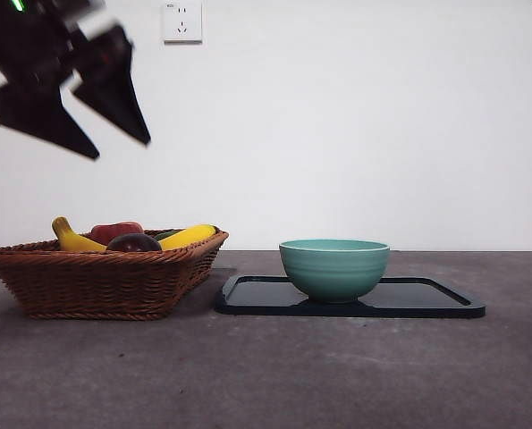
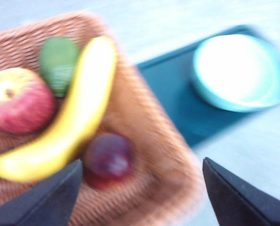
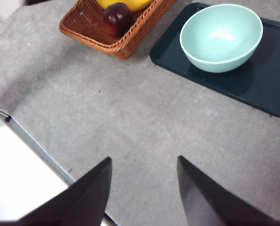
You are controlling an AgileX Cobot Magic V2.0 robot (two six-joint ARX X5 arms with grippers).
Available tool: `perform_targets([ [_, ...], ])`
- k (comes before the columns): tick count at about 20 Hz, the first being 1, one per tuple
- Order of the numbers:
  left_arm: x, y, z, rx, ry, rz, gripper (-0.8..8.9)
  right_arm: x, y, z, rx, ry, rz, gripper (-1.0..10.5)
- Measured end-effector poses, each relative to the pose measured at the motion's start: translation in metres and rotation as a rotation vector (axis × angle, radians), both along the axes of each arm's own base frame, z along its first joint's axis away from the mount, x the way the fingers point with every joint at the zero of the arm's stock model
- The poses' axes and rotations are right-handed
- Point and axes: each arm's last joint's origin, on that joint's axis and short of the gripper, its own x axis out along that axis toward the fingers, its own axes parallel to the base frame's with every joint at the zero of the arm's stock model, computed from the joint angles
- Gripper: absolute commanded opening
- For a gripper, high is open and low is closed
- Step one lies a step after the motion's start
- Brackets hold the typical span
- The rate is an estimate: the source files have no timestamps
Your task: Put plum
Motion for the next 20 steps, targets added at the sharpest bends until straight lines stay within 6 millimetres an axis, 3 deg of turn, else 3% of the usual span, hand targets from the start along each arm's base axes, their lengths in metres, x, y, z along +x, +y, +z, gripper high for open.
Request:
perform_targets([
  [6,-0.061,0.013,0.034,-0.122,0.053,-0.143,4.05,0.001,0.0,0.001,0.006,-0.012,0.0,2.2],
  [11,-0.104,0.026,0.045,-0.177,0.123,-0.22,4.05,0.001,0.0,0.001,0.006,-0.013,0.0,2.2],
  [14,-0.117,0.031,0.046,-0.171,0.153,-0.22,4.05,0.001,0.0,0.001,0.006,-0.013,0.0,2.2],
  [20,-0.12,0.032,0.047,-0.172,0.15,-0.22,4.05,0.001,0.0,0.001,0.007,-0.013,0.0,2.2],
])
